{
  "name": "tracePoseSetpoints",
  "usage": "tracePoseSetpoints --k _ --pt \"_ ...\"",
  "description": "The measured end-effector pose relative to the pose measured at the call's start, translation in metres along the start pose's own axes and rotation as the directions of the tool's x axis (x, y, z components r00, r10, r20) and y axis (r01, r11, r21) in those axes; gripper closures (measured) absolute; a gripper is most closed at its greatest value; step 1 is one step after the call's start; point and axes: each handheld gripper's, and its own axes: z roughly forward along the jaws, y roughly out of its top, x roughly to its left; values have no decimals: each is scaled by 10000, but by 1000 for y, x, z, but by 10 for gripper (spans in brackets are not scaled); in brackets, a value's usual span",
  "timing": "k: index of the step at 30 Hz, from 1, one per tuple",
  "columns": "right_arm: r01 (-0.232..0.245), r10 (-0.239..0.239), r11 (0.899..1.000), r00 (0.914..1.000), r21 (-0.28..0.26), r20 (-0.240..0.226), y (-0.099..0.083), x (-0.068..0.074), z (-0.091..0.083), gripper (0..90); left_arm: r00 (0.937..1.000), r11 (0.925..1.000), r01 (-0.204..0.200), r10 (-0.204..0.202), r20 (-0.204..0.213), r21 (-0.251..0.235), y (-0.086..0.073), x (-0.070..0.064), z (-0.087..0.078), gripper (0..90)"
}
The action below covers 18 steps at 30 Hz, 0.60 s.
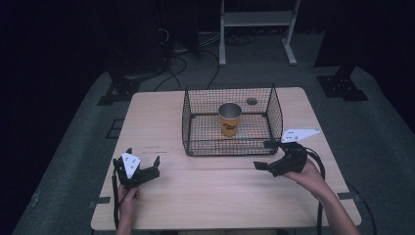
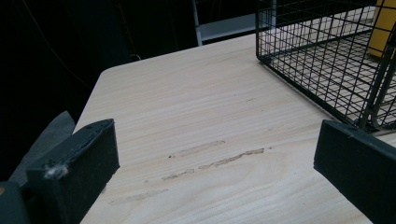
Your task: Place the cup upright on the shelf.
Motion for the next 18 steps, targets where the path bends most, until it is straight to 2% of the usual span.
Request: tracePoseSetpoints --k 6,16,18 --pt "91 -91 10000 9999 11 112 -6 4 -6 50 10000 10000 24 -24 -6 7 0 0 0 0" --pt "-392 392 9991 9992 -132 13 -33 4 -11 50 10000 10000 -25 25 -68 41 0 -1 0 0" --pt "-368 368 9993 9993 -97 24 -36 6 -12 50 10000 10000 -28 29 -80 54 0 -1 0 0"
